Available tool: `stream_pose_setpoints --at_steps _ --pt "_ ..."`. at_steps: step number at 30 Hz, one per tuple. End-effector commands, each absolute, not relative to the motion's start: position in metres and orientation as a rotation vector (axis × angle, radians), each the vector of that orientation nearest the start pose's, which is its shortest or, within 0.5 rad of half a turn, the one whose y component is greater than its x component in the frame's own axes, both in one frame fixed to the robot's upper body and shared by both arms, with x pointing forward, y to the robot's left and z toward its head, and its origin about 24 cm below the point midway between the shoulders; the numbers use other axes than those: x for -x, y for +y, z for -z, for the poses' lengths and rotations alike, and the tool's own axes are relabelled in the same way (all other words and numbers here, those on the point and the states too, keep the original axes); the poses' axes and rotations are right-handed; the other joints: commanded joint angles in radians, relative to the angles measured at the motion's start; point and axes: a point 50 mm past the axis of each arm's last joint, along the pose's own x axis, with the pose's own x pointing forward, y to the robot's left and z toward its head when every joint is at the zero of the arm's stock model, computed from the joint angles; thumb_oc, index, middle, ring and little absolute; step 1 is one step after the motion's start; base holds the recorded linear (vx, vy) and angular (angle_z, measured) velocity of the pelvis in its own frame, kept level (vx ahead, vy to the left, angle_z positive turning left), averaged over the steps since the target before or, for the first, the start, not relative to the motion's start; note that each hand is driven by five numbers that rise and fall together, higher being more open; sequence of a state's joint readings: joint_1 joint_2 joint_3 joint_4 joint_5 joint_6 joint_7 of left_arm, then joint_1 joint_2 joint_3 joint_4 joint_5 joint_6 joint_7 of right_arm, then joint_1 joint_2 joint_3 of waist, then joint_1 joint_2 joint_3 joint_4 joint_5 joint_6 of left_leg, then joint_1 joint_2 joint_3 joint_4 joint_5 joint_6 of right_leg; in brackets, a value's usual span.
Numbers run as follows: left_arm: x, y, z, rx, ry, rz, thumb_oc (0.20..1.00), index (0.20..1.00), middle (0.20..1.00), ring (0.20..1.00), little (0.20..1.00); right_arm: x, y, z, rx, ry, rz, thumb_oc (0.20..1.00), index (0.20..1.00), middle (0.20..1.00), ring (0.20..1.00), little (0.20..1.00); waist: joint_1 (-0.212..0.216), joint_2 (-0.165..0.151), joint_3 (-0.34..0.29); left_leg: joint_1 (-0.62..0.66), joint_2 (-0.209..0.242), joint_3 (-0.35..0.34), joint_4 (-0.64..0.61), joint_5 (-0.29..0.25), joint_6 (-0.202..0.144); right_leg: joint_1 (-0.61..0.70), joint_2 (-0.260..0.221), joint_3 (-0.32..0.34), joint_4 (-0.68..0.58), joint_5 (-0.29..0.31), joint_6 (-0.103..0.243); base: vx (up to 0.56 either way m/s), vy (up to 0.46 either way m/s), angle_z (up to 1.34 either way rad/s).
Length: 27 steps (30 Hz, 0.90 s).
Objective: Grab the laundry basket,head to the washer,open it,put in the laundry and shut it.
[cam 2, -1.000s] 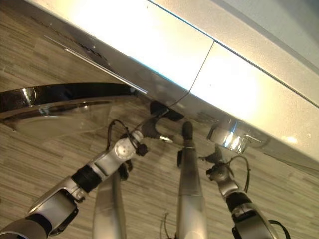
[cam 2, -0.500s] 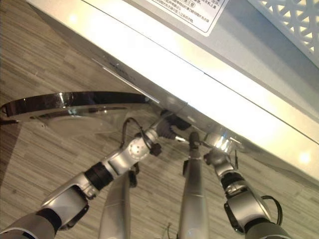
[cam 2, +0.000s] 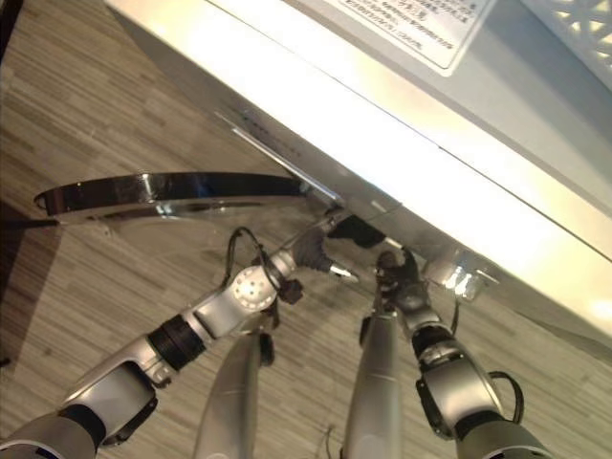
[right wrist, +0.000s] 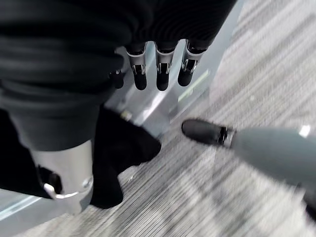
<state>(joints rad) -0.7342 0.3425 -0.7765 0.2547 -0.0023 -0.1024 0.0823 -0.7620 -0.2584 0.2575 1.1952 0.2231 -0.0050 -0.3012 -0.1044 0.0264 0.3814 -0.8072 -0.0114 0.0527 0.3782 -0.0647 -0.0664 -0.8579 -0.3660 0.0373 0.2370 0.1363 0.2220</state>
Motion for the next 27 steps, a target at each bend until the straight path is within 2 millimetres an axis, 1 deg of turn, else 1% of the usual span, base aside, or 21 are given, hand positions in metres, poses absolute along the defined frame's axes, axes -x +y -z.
stream_pose_setpoints --at_steps 1,3,5,6,7,10,11,12,13,15,16,17,18,19,20,21,22,25,27 --pt "-0.298 0.012 -0.145 -0.515 -0.548 0.734 1.000 1.000 1.000 1.000 1.000 -0.352 -0.203 -0.010 0.284 0.406 0.278 1.000 1.000 1.000 1.000 1.000 0.003 0.036 -0.047 0.005 0.003 0.040 0.096 -0.147 0.026 -0.010 0.005 0.000 -0.186 0.133 0.001 0.00 0.060 0.11" --pt "-0.295 0.009 -0.148 -0.484 -0.556 0.746 1.000 1.000 1.000 1.000 1.000 -0.356 -0.204 -0.016 0.302 0.401 0.297 1.000 1.000 1.000 1.000 1.000 0.018 0.052 -0.049 -0.006 -0.006 0.037 0.093 -0.140 0.027 -0.010 -0.011 -0.002 -0.192 0.139 0.008 0.00 0.058 0.11" --pt "-0.294 0.008 -0.149 -0.478 -0.558 0.755 1.000 1.000 1.000 1.000 1.000 -0.358 -0.205 -0.019 0.311 0.394 0.303 1.000 1.000 1.000 1.000 1.000 0.022 0.059 -0.048 -0.011 -0.010 0.035 0.093 -0.137 0.026 -0.012 -0.017 -0.001 -0.192 0.139 0.010 0.00 0.038 0.19" --pt "-0.291 0.007 -0.151 -0.441 -0.562 0.775 1.000 1.000 1.000 1.000 1.000 -0.358 -0.216 -0.021 0.331 0.402 0.333 1.000 1.000 1.000 1.000 1.000 0.033 0.074 -0.049 -0.016 -0.019 0.032 0.091 -0.132 0.023 -0.014 -0.028 -0.002 -0.192 0.139 0.011 -0.01 0.031 0.19" --pt "-0.291 0.007 -0.151 -0.441 -0.562 0.775 1.000 1.000 1.000 1.000 1.000 -0.358 -0.216 -0.021 0.331 0.402 0.332 1.000 1.000 1.000 1.000 1.000 0.033 0.074 -0.049 -0.016 -0.019 0.031 0.091 -0.132 0.023 -0.014 -0.028 -0.002 -0.192 0.139 0.011 -0.01 0.031 0.15" --pt "-0.285 0.012 -0.152 -0.392 -0.561 0.795 1.000 1.000 1.000 1.000 1.000 -0.360 -0.236 -0.032 0.364 0.392 0.393 1.000 1.000 1.000 1.000 1.000 0.053 0.091 -0.051 -0.032 -0.028 0.028 0.094 -0.130 0.021 -0.020 -0.043 -0.011 -0.193 0.140 0.015 0.00 0.005 0.11" --pt "-0.284 0.017 -0.151 -0.387 -0.555 0.793 1.000 1.000 1.000 1.000 1.000 -0.358 -0.250 -0.036 0.399 0.399 0.429 1.000 1.000 1.000 1.000 1.000 0.060 0.098 -0.049 -0.041 -0.029 0.027 0.096 -0.129 0.020 -0.025 -0.050 -0.012 -0.194 0.140 0.017 -0.01 -0.001 0.13" --pt "-0.284 0.017 -0.151 -0.387 -0.555 0.793 1.000 1.000 1.000 1.000 1.000 -0.358 -0.250 -0.036 0.399 0.398 0.428 1.000 1.000 1.000 1.000 1.000 0.059 0.099 -0.050 -0.042 -0.029 0.027 0.096 -0.129 0.020 -0.025 -0.050 -0.012 -0.194 0.140 0.017 -0.01 0.009 0.13" --pt "-0.283 0.019 -0.150 -0.388 -0.552 0.791 1.000 1.000 1.000 1.000 1.000 -0.357 -0.256 -0.037 0.420 0.402 0.438 1.000 1.000 1.000 1.000 1.000 0.062 0.101 -0.047 -0.041 -0.029 0.029 0.094 -0.128 0.020 -0.028 -0.052 -0.012 -0.195 0.142 0.019 -0.01 0.020 0.08" --pt "-0.283 0.021 -0.150 -0.404 -0.554 0.784 1.000 1.000 1.000 1.000 1.000 -0.352 -0.263 -0.033 0.455 0.429 0.450 1.000 1.000 1.000 1.000 1.000 0.066 0.102 -0.044 -0.042 -0.032 0.033 0.093 -0.128 0.021 -0.028 -0.055 -0.012 -0.200 0.144 0.021 -0.01 0.039 0.05" --pt "-0.285 0.021 -0.149 -0.414 -0.553 0.776 1.000 1.000 1.000 1.000 1.000 -0.347 -0.269 -0.027 0.468 0.462 0.456 1.000 1.000 1.000 1.000 1.000 0.065 0.100 -0.040 -0.047 -0.036 0.041 0.092 -0.131 0.025 -0.032 -0.057 -0.012 -0.207 0.149 0.024 -0.01 0.036 0.03" --pt "-0.285 0.020 -0.149 -0.414 -0.554 0.776 1.000 1.000 1.000 1.000 1.000 -0.347 -0.269 -0.027 0.468 0.462 0.456 1.000 1.000 1.000 1.000 1.000 0.065 0.100 -0.040 -0.047 -0.036 0.041 0.092 -0.131 0.025 -0.033 -0.057 -0.011 -0.207 0.150 0.024 -0.01 0.040 0.03" --pt "-0.286 0.019 -0.150 -0.415 -0.555 0.772 1.000 1.000 1.000 1.000 1.000 -0.344 -0.270 -0.023 0.464 0.478 0.455 1.000 1.000 1.000 1.000 1.000 0.063 0.099 -0.040 -0.052 -0.038 0.047 0.097 -0.134 0.028 -0.036 -0.059 -0.010 -0.209 0.152 0.026 -0.01 0.044 0.02" --pt "-0.289 0.016 -0.152 -0.418 -0.560 0.760 1.000 1.000 1.000 1.000 1.000 -0.339 -0.270 -0.015 0.446 0.500 0.450 1.000 1.000 1.000 1.000 1.000 0.053 0.096 -0.037 -0.057 -0.042 0.057 0.104 -0.141 0.033 -0.042 -0.065 -0.008 -0.214 0.160 0.030 -0.01 0.044 0.01" --pt "-0.289 0.016 -0.152 -0.418 -0.560 0.760 1.000 1.000 1.000 1.000 1.000 -0.339 -0.270 -0.015 0.446 0.500 0.450 1.000 1.000 1.000 1.000 1.000 0.054 0.096 -0.038 -0.057 -0.042 0.057 0.104 -0.141 0.033 -0.042 -0.065 -0.008 -0.214 0.160 0.030 -0.01 0.052 0.00" --pt "-0.290 0.014 -0.152 -0.417 -0.559 0.755 1.000 1.000 1.000 1.000 1.000 -0.336 -0.269 -0.010 0.439 0.511 0.444 1.000 1.000 1.000 1.000 1.000 0.048 0.093 -0.036 -0.056 -0.045 0.062 0.104 -0.143 0.036 -0.044 -0.067 -0.006 -0.217 0.164 0.032 0.00 0.079 -0.02" --pt "-0.292 0.010 -0.152 -0.409 -0.558 0.753 1.000 1.000 1.000 1.000 1.000 -0.332 -0.264 -0.003 0.400 0.519 0.434 1.000 1.000 1.000 1.000 1.000 0.036 0.091 -0.034 -0.057 -0.051 0.070 0.105 -0.148 0.043 -0.051 -0.071 -0.003 -0.218 0.173 0.036 0.00 0.079 -0.03" --pt "-0.291 0.006 -0.151 -0.391 -0.551 0.760 1.000 1.000 1.000 1.000 1.000 -0.330 -0.258 0.003 0.374 0.527 0.421 1.000 1.000 1.000 1.000 1.000 0.027 0.091 -0.035 -0.058 -0.060 0.079 0.105 -0.153 0.049 -0.059 -0.075 0.002 -0.222 0.181 0.039 0.00 0.061 -0.03" --pt "-0.290 0.003 -0.151 -0.369 -0.547 0.776 1.000 1.000 1.000 1.000 1.000 -0.330 -0.257 0.004 0.345 0.530 0.426 1.000 1.000 1.000 1.000 1.000 0.023 0.097 -0.036 -0.063 -0.063 0.086 0.108 -0.156 0.053 -0.064 -0.082 0.003 -0.229 0.187 0.040 0.00 0.038 -0.04"
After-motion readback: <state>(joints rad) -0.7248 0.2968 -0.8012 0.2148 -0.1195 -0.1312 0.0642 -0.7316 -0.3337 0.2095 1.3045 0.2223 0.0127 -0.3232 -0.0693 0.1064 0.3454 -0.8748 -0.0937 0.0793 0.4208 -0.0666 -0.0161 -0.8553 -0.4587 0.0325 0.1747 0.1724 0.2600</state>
